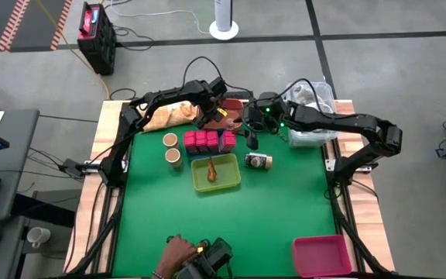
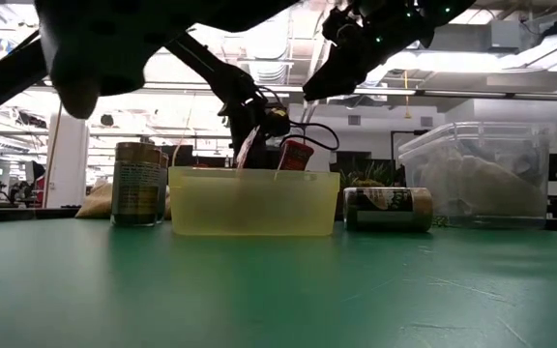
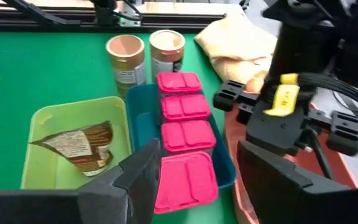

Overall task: Sort spices by type
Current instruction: Put the brown seasoning bottle into the orange bin

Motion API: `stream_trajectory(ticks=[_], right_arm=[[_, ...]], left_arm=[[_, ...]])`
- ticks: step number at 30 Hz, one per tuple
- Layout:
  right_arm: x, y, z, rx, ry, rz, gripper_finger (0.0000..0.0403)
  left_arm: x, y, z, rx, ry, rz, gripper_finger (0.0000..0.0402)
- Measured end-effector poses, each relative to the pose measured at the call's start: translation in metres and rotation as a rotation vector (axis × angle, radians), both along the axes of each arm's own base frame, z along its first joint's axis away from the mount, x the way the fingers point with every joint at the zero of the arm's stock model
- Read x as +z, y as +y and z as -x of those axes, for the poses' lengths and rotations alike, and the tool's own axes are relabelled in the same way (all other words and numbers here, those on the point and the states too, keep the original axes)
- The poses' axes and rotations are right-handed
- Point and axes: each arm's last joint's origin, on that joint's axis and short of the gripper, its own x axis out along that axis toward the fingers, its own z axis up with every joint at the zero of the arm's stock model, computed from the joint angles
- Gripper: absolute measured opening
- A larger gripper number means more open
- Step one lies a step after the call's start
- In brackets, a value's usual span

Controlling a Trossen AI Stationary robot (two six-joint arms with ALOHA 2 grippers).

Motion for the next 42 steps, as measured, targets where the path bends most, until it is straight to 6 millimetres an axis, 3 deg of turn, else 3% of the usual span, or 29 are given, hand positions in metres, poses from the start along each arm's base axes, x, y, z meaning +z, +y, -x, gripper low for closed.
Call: stream_trajectory(ticks=[9,20,24,31,42], right_arm=[[-0.003,-0.009,0.005,-0.033,0.034,-0.016,0.0238],[0.006,-0.007,0.022,-0.048,-0.006,0.0,0.0238],[0.004,-0.006,0.037,-0.07,-0.062,0.018,0.0238],[0.009,-0.003,0.064,-0.112,-0.134,0.03,0.0238],[0.009,-0.001,0.067,-0.109,-0.164,0.048,0.0238]], left_arm=[[0.006,0.002,-0.001,0.068,-0.022,0.031,0.0152],[0.024,0.01,0.008,0.154,-0.035,0.128,0.0047],[0.024,0.011,0.009,0.195,-0.017,0.104,0.0033],[0.033,0.013,0.004,0.266,-0.068,0.074,0.0091],[0.039,0.017,0.0,0.417,-0.143,0.056,0.0237]])
